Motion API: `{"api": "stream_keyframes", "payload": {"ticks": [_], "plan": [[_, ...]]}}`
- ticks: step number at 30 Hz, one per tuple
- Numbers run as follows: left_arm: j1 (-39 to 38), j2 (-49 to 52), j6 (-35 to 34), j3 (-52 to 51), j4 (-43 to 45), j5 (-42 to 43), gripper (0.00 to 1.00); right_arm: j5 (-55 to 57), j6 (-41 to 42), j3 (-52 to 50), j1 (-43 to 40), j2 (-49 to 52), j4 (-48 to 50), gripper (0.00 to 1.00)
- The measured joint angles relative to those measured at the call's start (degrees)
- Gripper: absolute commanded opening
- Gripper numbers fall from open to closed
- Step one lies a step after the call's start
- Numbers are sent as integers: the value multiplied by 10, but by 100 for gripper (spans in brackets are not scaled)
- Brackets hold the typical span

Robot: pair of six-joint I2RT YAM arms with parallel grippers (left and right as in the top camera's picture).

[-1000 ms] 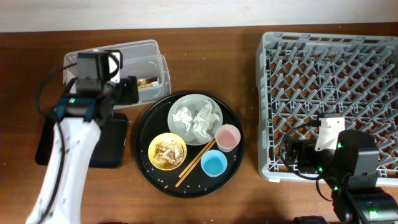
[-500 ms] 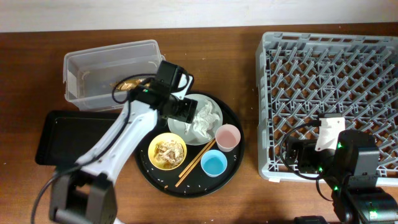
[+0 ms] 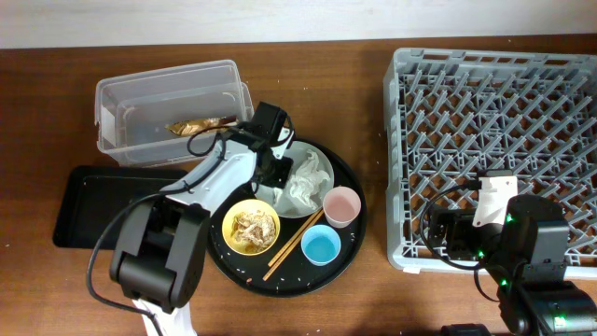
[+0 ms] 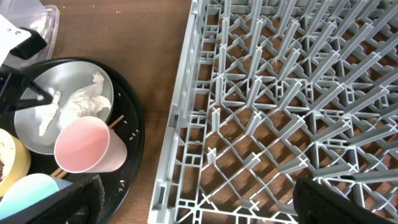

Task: Sort waste into correct bins and load items into the dishwasher rack
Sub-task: 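Pick the white tissue off the plate with left gripper, drop in clear bin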

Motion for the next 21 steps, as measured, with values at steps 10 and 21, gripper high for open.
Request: {"api": "stream_keyframes", "payload": {"ticks": [10,21], "plan": [[128,-179,0,80,40,-122,36,0,0,0,0,0,0,98],[151,-143,0,80,19,-54,67,0,0,0,0,0,0,98]]}}
